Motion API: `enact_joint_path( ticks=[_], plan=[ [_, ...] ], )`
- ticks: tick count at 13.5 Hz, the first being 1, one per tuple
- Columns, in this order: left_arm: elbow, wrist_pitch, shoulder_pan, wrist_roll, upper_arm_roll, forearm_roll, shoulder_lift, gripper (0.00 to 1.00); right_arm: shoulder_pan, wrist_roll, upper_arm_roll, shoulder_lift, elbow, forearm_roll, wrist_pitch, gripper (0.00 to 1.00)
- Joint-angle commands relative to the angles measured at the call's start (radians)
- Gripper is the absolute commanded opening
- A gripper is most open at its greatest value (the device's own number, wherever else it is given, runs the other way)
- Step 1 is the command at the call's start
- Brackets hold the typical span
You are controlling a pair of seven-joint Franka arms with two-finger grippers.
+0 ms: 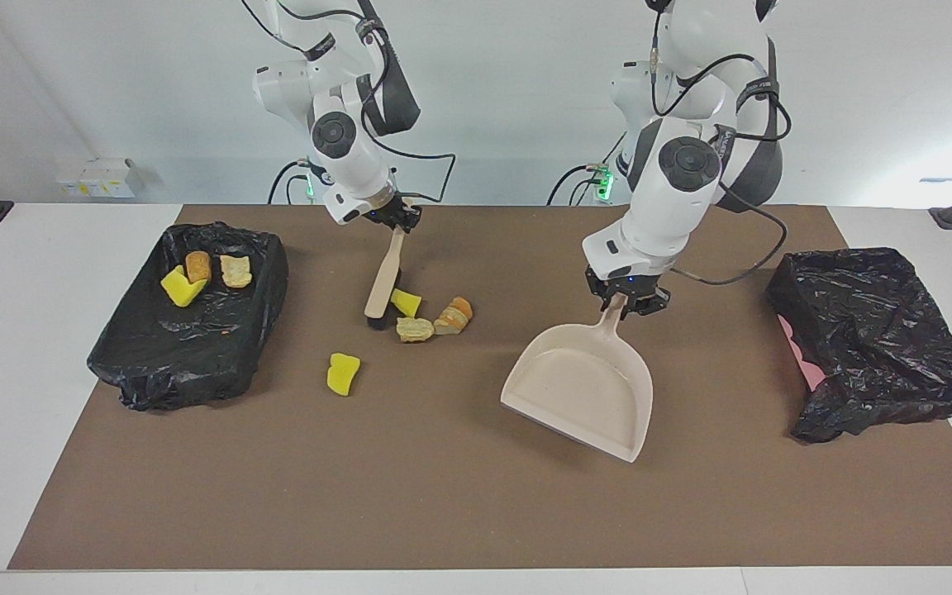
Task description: Sweep and dump trash in bin
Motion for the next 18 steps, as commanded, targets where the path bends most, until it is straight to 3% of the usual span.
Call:
enact_joint_path(
  ticks=[1, 6, 12, 18],
  plan=[
    [-0.034, -0.029, 0.031, 0.28, -0.007, 0.016, -0.036, 0.0, 0.005, -0.022, 0.004, 0.018, 0.022, 0.027, 0.016, 0.0],
    [-0.136, 0.039, 0.034, 0.664, -0.007, 0.1, -0.087, 0.0, -0.002, -0.068, 0.002, 0.018, 0.022, 0.01, 0.002, 0.0],
    [-0.282, 0.084, -0.084, 0.628, -0.014, 0.198, -0.138, 0.0, 0.001, -0.068, 0.002, 0.018, 0.022, 0.01, 0.005, 0.0],
    [-0.31, 0.112, -0.199, 0.424, -0.014, 0.217, -0.112, 0.0, 0.005, -0.068, 0.004, 0.017, 0.022, 0.012, 0.003, 0.0]
  ],
)
